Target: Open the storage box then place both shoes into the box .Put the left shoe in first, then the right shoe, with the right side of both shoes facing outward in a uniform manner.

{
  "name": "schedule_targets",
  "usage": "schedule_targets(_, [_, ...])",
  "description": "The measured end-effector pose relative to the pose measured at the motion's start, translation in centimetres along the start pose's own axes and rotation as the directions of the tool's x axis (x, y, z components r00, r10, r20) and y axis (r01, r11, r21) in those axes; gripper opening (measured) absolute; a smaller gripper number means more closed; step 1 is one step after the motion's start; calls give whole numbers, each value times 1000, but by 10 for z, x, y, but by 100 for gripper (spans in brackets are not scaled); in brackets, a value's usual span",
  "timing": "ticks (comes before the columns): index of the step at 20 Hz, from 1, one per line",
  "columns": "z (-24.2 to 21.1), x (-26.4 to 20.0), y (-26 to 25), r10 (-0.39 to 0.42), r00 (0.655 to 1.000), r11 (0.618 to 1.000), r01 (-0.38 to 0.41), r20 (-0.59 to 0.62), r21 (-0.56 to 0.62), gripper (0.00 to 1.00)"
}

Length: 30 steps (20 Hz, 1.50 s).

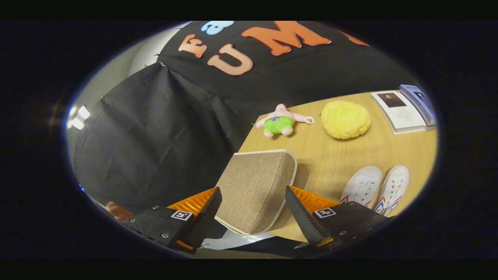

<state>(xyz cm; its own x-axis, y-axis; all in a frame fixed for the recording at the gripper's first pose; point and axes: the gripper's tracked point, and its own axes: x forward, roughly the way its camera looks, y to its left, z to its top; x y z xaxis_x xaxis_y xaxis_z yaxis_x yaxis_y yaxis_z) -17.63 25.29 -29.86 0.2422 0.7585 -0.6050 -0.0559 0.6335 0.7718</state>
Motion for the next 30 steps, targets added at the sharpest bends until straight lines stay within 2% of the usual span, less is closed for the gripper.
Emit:
schedule_targets(4, [-17, 22, -10, 48, 997, 996, -43, -55, 76, 97])
schedule_targets(7, [-32, 44, -24, 34, 994, 992, -22, -99, 125, 97])
schedule_targets(11, [-51, 62, -30, 82, 987, 980, -54, -139, 193, 98])
schedule_targets(16, [-75, 75, -21, 221, 955, 932, -146, -200, 331, 97])
schedule_targets(19, [-71, 77, -25, 249, 955, 890, -158, -164, 429, 97])
schedule_targets(23, [-60, 62, -15, 311, 944, 859, -227, -115, 458, 95])
schedule_targets(25, [-53, 49, -6, 359, 929, 836, -278, -89, 474, 92])
schedule_targets(26, [-49, 45, -4, 371, 926, 831, -296, -72, 471, 85])
schedule_targets(30, [-47, 42, 3, 384, 922, 829, -315, -60, 462, 70])
